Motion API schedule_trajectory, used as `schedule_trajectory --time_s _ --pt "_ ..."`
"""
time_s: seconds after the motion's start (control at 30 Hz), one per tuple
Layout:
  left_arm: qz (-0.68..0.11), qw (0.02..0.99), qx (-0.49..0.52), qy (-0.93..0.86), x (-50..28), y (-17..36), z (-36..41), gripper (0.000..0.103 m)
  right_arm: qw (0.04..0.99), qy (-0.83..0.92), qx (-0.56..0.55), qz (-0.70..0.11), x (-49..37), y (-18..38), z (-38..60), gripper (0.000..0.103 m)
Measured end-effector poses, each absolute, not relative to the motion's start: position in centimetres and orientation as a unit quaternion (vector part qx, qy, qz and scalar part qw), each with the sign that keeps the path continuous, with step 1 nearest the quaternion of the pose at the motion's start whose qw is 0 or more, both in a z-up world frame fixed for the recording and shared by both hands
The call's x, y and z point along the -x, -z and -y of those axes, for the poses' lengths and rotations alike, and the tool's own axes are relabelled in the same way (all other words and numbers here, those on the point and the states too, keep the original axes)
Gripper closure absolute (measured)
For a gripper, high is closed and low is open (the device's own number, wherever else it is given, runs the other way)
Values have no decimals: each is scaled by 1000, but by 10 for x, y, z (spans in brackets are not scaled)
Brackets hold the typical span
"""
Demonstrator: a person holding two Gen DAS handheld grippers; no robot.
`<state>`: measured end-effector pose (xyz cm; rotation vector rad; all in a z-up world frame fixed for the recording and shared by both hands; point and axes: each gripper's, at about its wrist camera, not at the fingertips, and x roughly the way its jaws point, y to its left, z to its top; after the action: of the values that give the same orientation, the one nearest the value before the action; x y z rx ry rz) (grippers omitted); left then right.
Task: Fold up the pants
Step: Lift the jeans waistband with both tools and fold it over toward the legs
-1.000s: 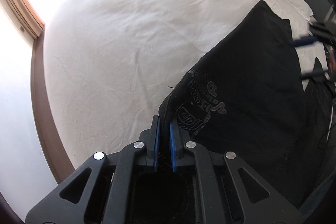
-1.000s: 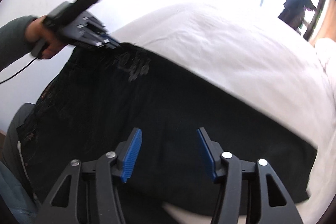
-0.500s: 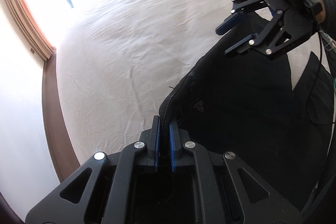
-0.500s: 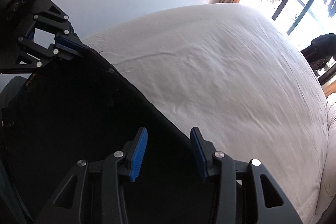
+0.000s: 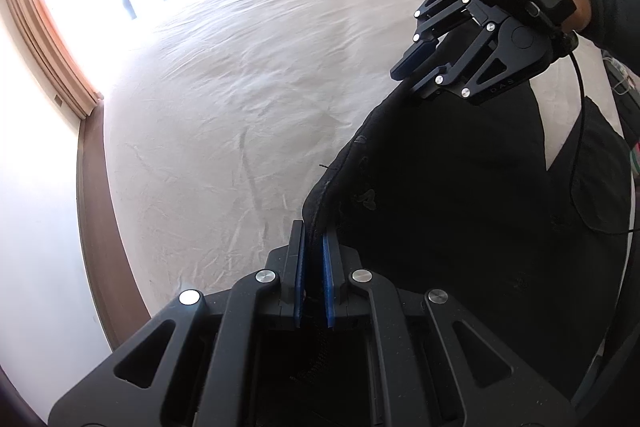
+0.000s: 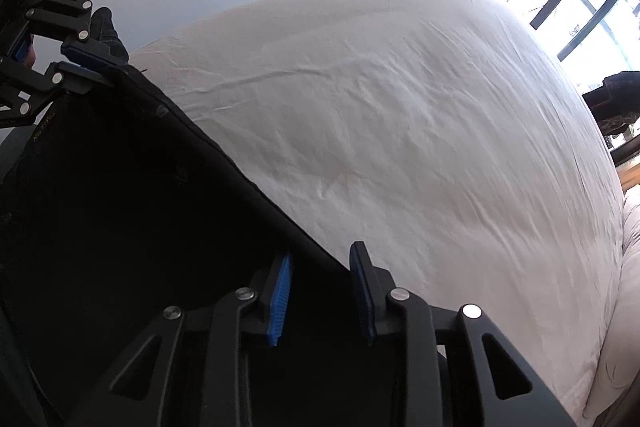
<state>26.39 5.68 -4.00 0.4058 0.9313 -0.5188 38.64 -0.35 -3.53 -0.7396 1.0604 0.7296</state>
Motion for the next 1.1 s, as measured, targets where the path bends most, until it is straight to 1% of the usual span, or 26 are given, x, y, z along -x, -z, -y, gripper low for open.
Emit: schedule_trajectory --time_s 0.07,0.17,0.23,0.3,0.63,0.9,1.1 --pt "-440 842 -192 247 -264 41 -58 97 730 -333 344 -487 -389 39 1 76" --pt "-440 842 -193 247 -264 40 -59 97 727 -334 346 -490 -387 38 0 83" --pt "-440 842 -192 247 -264 39 -60 97 726 -337 344 -491 -384 36 1 90" --pt "-439 843 -190 247 -264 38 -60 97 725 -340 344 -491 -381 34 2 94" --pt "-431 852 -172 242 -252 27 -61 97 763 -321 287 -483 -359 22 8 99" --pt "-425 855 -161 249 -228 16 -54 97 792 -322 225 -467 -316 3 8 99" --pt "-420 854 -162 261 -194 8 -46 97 796 -343 202 -457 -273 -5 0 99"
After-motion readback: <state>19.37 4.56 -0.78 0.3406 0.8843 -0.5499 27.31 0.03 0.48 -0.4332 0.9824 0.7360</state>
